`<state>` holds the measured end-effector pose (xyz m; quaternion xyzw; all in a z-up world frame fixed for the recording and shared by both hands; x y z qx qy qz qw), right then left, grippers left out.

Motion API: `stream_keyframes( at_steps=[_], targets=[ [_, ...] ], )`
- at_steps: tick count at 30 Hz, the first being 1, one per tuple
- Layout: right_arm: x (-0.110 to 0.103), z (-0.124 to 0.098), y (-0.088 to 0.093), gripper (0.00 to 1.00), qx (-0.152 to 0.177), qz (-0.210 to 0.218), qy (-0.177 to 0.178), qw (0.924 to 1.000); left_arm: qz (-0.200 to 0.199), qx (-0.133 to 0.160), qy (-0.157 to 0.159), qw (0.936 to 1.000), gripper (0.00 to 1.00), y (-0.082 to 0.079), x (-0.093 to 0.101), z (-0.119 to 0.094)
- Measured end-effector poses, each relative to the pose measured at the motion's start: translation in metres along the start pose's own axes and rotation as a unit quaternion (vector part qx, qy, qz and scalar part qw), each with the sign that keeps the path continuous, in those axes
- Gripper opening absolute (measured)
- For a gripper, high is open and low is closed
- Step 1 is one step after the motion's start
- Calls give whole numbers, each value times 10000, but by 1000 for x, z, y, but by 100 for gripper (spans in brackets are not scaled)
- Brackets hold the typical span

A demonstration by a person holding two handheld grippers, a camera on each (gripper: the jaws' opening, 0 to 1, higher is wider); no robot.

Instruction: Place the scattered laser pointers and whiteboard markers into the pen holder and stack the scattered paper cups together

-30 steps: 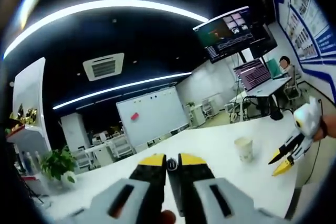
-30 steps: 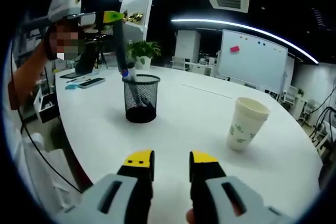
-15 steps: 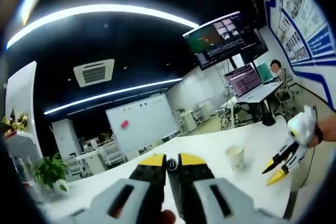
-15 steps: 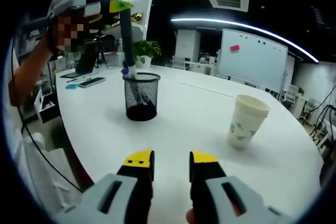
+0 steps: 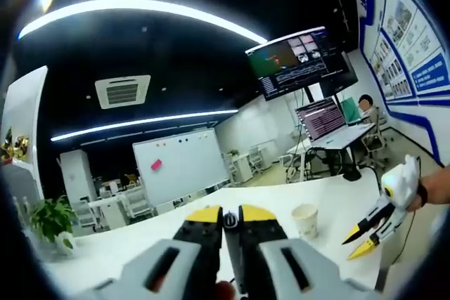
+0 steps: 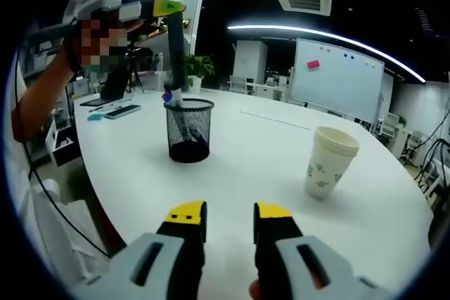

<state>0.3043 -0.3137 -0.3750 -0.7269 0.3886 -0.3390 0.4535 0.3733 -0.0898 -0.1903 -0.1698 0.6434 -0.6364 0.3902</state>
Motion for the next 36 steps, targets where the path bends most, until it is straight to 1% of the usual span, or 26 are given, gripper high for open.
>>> stream_keyframes(
  at_steps=[3, 6, 12, 20, 26, 36],
  targets=[
    [-2, 3, -4, 27, -11, -47, -45, 10000, -6, -53, 8, 10000, 10, 5, 1, 3],
    [-3, 2, -9, 27, 23, -117, -61, 9999, 43, -54, 24, 10000, 10, 5, 3, 3],
    [-2, 1, -12, 27, 34, -116, -53, 9999, 8, -139, -5, 9999, 10, 16, 3, 7],
    [2, -3, -12, 27, 26, -112, 50, 9999, -102, -219, -48, 9997, 10, 25, 0, 7],
    [1, -4, -8, 27, 0, -62, 73, 10000, -146, -286, -96, 9994, 10, 31, -3, 7],
    [1, -4, -8, 27, -30, -58, 102, 9999, -193, -340, -105, 9992, 10, 34, -8, 7]
  ],
)
Point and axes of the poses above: the point that each gripper's makers call its tool centre point, and the gripper's own axes: z roughly forward along the fingers, x roughly to its right, y roughly out of its underside, the point moved 7 cm from there along -z, roughly backward along the fingers, and after that the axes turned 1 degree about -z, right-handed, at the moved point
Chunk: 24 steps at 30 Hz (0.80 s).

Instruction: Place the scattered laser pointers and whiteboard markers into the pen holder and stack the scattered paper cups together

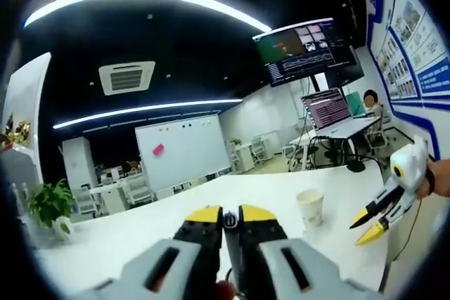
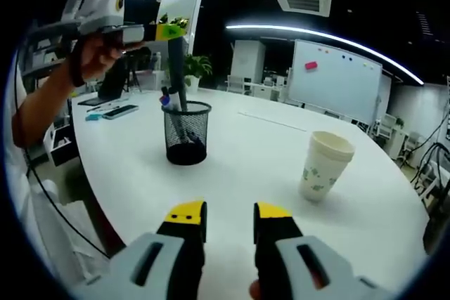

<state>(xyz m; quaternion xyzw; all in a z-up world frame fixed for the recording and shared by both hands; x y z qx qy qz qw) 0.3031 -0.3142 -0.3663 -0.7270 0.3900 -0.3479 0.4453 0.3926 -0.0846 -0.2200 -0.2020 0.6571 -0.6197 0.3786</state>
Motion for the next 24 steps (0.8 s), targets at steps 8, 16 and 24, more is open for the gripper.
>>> stream_keyframes(
  at_steps=[8, 16, 24],
  targets=[
    [1, 2, -2, 27, -1, -41, -26, 10000, -65, -84, -2, 9999, 10, 7, -2, 1],
    [4, 0, -8, 27, 68, -83, 1, 9999, -210, -183, 27, 9996, 10, 12, -7, 3],
    [1, 4, -6, 27, 51, -71, -60, 9999, -269, -300, 30, 9992, 10, 19, -6, 3]
  ],
)
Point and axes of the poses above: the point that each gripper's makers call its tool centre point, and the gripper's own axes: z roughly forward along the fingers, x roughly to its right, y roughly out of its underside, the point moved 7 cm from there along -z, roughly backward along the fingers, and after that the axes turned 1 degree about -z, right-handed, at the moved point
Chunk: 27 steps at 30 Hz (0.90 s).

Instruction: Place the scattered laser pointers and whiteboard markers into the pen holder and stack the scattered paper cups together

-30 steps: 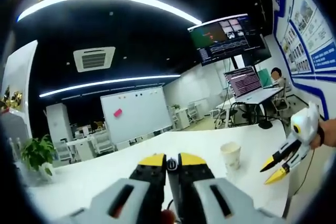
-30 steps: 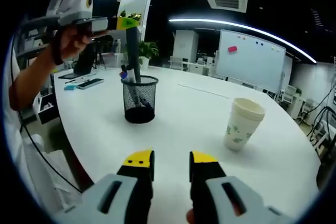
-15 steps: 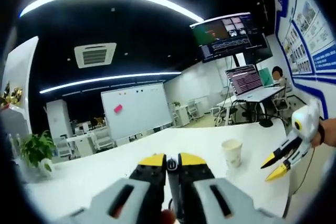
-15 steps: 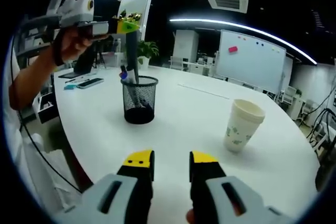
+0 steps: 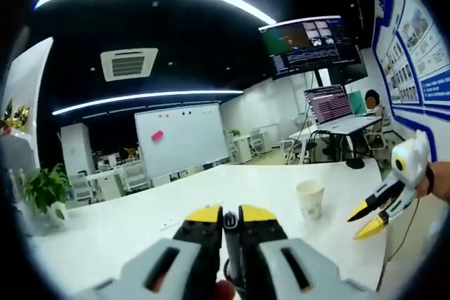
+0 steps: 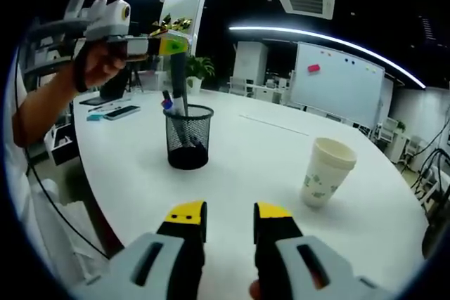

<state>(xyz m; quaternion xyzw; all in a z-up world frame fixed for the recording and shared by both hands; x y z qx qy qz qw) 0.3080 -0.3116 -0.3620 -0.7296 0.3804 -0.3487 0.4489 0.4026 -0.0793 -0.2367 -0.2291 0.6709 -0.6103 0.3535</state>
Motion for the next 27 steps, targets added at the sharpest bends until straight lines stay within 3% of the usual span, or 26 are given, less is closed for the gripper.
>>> stream_keyframes(
  at_steps=[27],
  targets=[
    [-2, 6, 5, 27, -46, 25, -66, 10000, -170, -444, 77, 9988, 10, 25, 7, -1]
  ],
)
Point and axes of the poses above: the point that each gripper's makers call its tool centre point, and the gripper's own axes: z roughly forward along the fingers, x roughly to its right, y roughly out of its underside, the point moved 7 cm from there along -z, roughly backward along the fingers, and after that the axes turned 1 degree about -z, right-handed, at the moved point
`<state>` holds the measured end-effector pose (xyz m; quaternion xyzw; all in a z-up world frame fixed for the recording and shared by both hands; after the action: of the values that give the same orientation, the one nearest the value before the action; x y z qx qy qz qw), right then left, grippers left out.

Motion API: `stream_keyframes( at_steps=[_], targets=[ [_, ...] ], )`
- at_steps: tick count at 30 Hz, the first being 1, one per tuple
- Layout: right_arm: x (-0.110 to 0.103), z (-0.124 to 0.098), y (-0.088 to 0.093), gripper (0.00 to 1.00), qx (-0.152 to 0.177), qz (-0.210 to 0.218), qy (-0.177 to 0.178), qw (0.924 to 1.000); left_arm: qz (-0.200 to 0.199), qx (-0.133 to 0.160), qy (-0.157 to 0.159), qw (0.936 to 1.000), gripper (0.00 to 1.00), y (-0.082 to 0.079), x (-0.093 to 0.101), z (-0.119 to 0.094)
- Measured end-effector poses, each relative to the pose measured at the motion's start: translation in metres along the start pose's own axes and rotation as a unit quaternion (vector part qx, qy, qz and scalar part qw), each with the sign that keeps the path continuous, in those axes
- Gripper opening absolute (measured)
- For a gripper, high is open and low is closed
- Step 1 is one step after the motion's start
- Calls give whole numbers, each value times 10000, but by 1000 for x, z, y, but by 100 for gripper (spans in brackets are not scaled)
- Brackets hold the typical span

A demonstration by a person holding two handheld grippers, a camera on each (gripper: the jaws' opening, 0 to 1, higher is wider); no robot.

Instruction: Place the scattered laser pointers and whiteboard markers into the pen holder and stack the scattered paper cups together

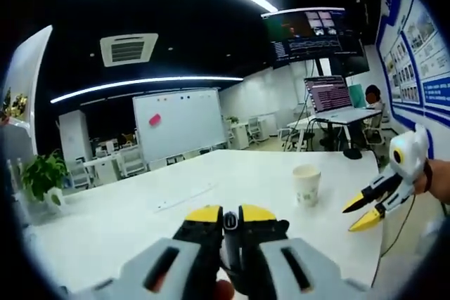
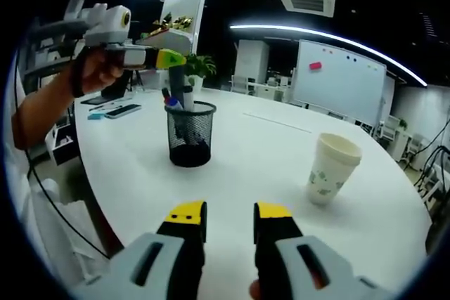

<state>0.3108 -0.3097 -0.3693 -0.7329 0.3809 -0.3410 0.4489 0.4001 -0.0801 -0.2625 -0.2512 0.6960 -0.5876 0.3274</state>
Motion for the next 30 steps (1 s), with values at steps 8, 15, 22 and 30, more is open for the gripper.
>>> stream_keyframes(
  at_steps=[8, 15, 22, 30],
  targets=[
    [-2, 1, -3, 27, 12, -26, -15, 10000, -3, -57, 17, 10000, 10, 3, 1, -1],
    [-5, 2, -1, 27, -12, -34, -50, 10000, -47, -173, 64, 9998, 10, 11, 1, -1],
    [-3, 0, -4, 27, -11, -56, -3, 10000, -28, -264, 81, 9996, 10, 15, 1, 0],
    [-4, 0, -4, 27, -10, -51, 1, 10000, -56, -230, 114, 9997, 10, 17, 2, 1]
  ],
)
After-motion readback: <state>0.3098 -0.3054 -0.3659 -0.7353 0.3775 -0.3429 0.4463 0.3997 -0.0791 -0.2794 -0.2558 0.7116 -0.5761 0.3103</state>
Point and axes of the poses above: the point that each gripper's makers call its tool centre point, and the gripper's own axes: z roughly forward along the fingers, x roughly to its right, y roughly out of its underside, the point moved 7 cm from there along -z, roughly backward along the fingers, and after that the axes turned 1 degree about -z, right-handed, at the moved point
